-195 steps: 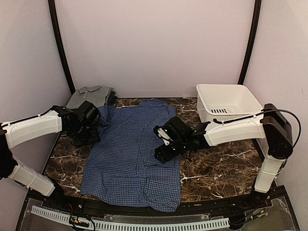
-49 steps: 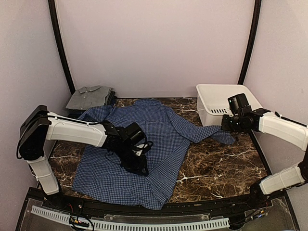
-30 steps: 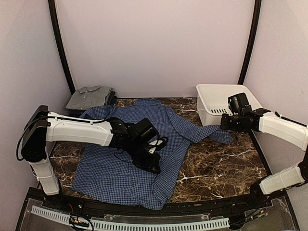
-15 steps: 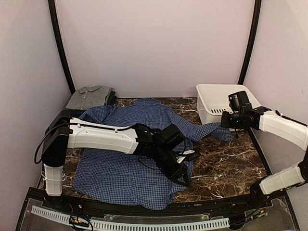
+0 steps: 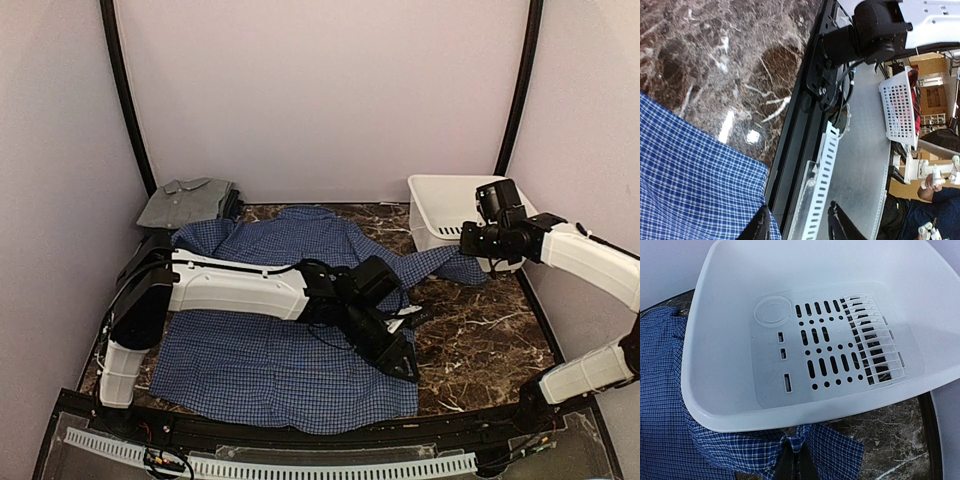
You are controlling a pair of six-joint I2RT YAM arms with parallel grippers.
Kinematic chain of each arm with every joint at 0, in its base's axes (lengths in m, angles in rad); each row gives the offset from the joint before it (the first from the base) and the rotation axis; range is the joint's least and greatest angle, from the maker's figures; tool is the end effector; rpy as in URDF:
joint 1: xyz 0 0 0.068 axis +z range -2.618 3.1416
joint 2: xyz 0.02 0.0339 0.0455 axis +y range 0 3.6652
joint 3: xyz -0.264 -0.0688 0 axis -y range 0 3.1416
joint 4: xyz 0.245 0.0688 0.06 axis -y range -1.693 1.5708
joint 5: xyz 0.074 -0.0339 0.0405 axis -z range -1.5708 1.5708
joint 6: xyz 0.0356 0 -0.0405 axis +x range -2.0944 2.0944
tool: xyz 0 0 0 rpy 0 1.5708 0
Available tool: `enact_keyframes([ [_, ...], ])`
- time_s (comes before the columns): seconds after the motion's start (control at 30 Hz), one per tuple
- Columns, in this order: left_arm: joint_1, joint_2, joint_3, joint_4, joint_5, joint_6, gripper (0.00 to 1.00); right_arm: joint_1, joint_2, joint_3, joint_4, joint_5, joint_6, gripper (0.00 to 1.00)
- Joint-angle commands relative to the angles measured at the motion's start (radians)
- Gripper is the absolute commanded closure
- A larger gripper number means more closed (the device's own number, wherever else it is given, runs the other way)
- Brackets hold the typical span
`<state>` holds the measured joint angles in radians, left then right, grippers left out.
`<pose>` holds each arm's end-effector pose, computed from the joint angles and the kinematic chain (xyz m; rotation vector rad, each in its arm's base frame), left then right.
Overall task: Fold and stack the long sleeve shirts
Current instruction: Flatten out the crumpled shirt at the center of the board, then place the sleeve at the center of the board, then pick up the sleeve from the center of the board.
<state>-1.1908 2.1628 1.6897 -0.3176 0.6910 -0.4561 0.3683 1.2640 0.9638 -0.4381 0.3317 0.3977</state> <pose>0.1585 -0.4580 0.2022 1.3479 2.3859 -1.4806 0.2576 0.0870 0.2776 0.2000 2.2518 0.0224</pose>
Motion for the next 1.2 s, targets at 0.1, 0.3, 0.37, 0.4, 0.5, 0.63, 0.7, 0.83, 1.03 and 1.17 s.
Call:
enact_keyframes([
  [0.1, 0.11, -0.163, -0.08, 0.117, -0.219, -0.133, 0.57, 0.088, -0.024, 0.053, 0.056, -0.153, -0.011, 1.0],
  [0.3, 0.266, -0.3, -0.274, 0.239, -0.258, -0.243, 0.53, 0.279, 0.111, 0.058, 0.131, -0.175, -0.023, 0.96],
  [0.37, 0.3, -0.311, -0.277, 0.213, -0.263, -0.238, 0.53, 0.325, 0.165, 0.051, 0.146, -0.198, -0.022, 0.86],
  [0.4, 0.318, -0.312, -0.278, 0.198, -0.265, -0.237, 0.52, 0.344, 0.182, 0.044, 0.157, -0.22, -0.022, 0.8],
  [0.5, 0.346, -0.313, -0.289, 0.189, -0.257, -0.228, 0.52, 0.39, 0.198, 0.02, 0.191, -0.283, -0.02, 0.52],
  [0.63, 0.367, -0.304, -0.285, 0.177, -0.24, -0.212, 0.52, 0.396, 0.138, -0.028, 0.189, -0.244, 0.025, 0.3],
  [0.7, 0.372, -0.292, -0.272, 0.167, -0.237, -0.199, 0.52, 0.378, 0.102, -0.049, 0.171, -0.201, 0.069, 0.29],
  [0.83, 0.373, -0.264, -0.233, 0.144, -0.233, -0.173, 0.51, 0.333, 0.087, -0.112, 0.155, -0.146, 0.152, 0.33],
  [1.03, 0.374, -0.233, -0.189, 0.118, -0.213, -0.148, 0.52, 0.193, 0.053, -0.29, 0.334, -0.317, 0.169, 0.35],
  [1.17, 0.374, -0.222, -0.167, 0.099, -0.211, -0.134, 0.52, 0.162, 0.066, -0.354, 0.405, -0.341, 0.171, 0.37],
])
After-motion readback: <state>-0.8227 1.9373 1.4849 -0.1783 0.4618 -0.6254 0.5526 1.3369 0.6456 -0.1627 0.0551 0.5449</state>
